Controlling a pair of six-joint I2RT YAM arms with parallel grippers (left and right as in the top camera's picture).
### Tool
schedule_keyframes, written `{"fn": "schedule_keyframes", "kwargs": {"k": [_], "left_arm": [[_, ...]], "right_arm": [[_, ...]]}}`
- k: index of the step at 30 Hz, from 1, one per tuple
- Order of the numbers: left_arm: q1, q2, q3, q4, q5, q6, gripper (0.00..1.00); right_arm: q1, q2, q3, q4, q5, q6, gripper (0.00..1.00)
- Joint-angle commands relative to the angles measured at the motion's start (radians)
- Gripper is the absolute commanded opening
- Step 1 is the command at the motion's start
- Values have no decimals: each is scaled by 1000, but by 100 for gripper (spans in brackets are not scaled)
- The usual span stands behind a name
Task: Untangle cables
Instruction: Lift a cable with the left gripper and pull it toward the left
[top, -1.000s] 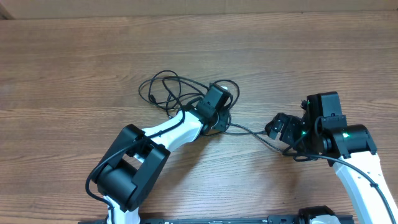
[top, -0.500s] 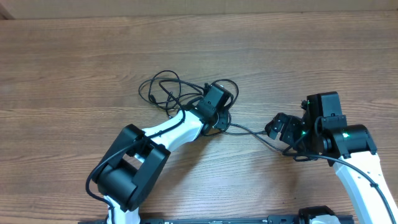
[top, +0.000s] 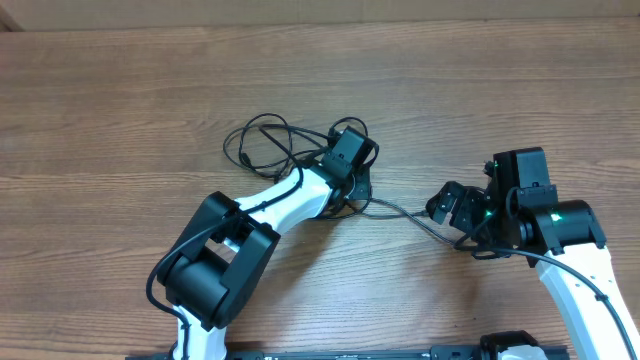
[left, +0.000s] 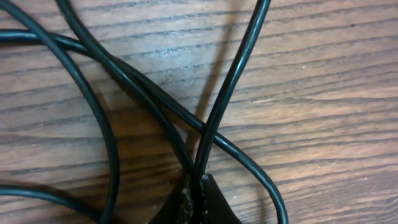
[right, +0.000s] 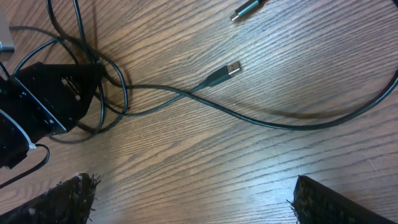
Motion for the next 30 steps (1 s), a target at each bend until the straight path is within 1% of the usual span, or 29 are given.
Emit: {"fn": "schedule_keyframes", "kwargs": {"k": [1,3,7,11,15,20,23,26,30], "left_arm": [[-2,77,-56,-79,-11,53,4],[7,37,-31,-97,-17,84,4],[36,-99,68,-188,-76,136,4],[54,-260,180,-240,-60,242,4],[57,-412,262,-253,-59,289,4],[58,-566,281,-261,-74,320,4],[57,-624,281,-308,-121,320,4],[58,-662,281,-315,-151,323,4],[57,-735,282,-291,-153,393,4]], "right_arm": [[-3,0,21,5,14,-4,100],[-3,-1,21,7,14,-4,100],[-3,-1,21,9,14,-4,100],[-3,-1,21,9,14,-4,100],[-3,-1,21,9,14,-4,100],[-3,-1,21,9,14,-4,100],[-3,-1,21,9,14,-4,100],[-3,-1,21,9,14,-4,100],[-3,-1,21,9,14,-4,100]]}}
